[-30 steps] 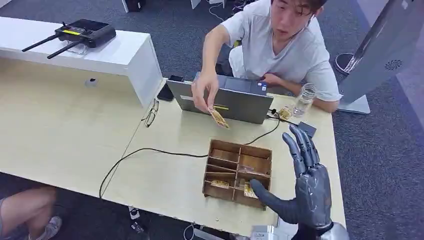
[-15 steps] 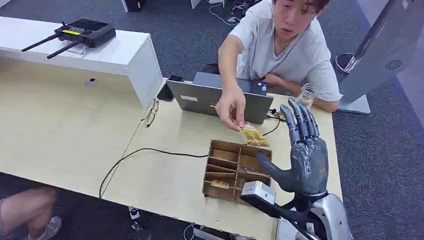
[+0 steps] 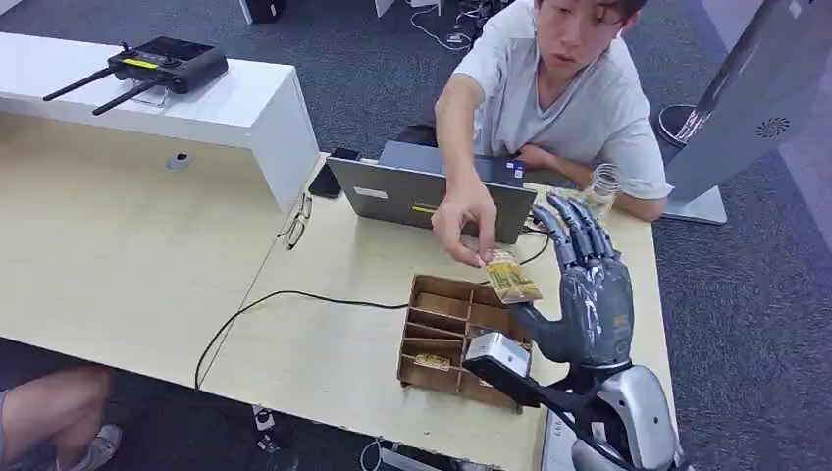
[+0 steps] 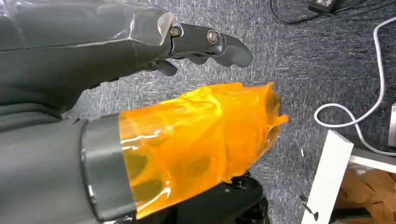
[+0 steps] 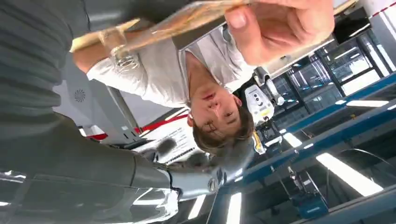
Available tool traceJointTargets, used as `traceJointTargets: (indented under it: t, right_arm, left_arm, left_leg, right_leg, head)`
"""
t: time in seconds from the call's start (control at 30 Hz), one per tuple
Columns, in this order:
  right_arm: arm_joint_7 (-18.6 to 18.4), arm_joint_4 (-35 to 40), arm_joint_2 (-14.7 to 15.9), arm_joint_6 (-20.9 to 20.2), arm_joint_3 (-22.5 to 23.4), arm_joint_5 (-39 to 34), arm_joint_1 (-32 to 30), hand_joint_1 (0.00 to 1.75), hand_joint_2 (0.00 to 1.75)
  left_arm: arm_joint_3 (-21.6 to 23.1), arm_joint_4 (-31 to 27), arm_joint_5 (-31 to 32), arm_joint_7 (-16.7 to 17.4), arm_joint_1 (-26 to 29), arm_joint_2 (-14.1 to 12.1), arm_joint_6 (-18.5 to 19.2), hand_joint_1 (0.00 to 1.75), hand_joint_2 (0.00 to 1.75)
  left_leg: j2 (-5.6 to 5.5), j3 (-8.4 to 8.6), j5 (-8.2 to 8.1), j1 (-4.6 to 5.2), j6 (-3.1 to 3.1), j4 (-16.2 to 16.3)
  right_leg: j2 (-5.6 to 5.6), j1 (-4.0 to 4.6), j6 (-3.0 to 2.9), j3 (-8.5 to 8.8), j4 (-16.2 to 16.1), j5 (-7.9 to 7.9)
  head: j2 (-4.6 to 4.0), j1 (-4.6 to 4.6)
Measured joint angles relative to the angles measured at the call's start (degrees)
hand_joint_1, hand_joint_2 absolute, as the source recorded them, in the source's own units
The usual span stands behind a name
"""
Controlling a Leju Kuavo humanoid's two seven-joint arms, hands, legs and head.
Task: Pass the card to the sensor for recognition and then transmit it.
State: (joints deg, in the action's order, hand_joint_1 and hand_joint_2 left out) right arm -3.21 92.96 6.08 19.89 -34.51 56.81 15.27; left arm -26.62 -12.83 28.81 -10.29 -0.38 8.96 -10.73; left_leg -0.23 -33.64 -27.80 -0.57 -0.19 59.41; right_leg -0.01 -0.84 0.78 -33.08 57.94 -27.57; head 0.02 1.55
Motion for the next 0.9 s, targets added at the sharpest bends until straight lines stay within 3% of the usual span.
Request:
traceJointTargets:
  t: [0.27, 0.33, 0.47, 0.9]
  right_arm:
    - [-0.3, -0.4, -0.3, 0.0, 0.0, -0.1, 0.0, 1.41, 1.75]
    - [-0.4, -0.4, -0.3, 0.0, 0.0, -0.1, 0.0, 1.57, 1.75]
    - [-0.4, -0.4, -0.3, 0.0, 0.0, -0.1, 0.0, 1.71, 1.75]
    - [0.2, -0.4, -0.5, -0.2, 0.3, -2.4, 0.0, 1.75, 1.75]
  left_arm:
    - [0.0, 0.0, 0.0, 0.0, 0.0, 0.0, 0.0, 0.0, 0.0]
    - [0.0, 0.0, 0.1, 0.0, 0.0, 0.0, 0.0, 0.0, 0.0]
    - [0.0, 0.0, 0.2, 0.0, 0.0, 0.0, 0.0, 0.0, 0.0]
    - [0.0, 0.0, 0.7, 0.3, 0.0, 0.0, 0.0, 0.0, 0.0]
  left_leg:
    - [0.0, 0.0, 0.0, 0.0, 0.0, 0.0]
    - [0.0, 0.0, 0.0, 0.0, 0.0, 0.0]
    - [0.0, 0.0, 0.0, 0.0, 0.0, 0.0]
    - [0.0, 0.01, 0.0, 0.0, 0.0, 0.0]
  right_leg:
    - [0.0, 0.0, 0.0, 0.0, 0.0, 0.0]
    - [0.0, 0.0, 0.0, 0.0, 0.0, 0.0]
    - [0.0, 0.0, 0.0, 0.0, 0.0, 0.0]
    - [0.0, 0.0, 0.0, -0.01, 0.0, 0.0]
  head:
    - [0.0, 0.0]
    - [0.0, 0.0]
    - [0.0, 0.0]
    - [0.0, 0.0]
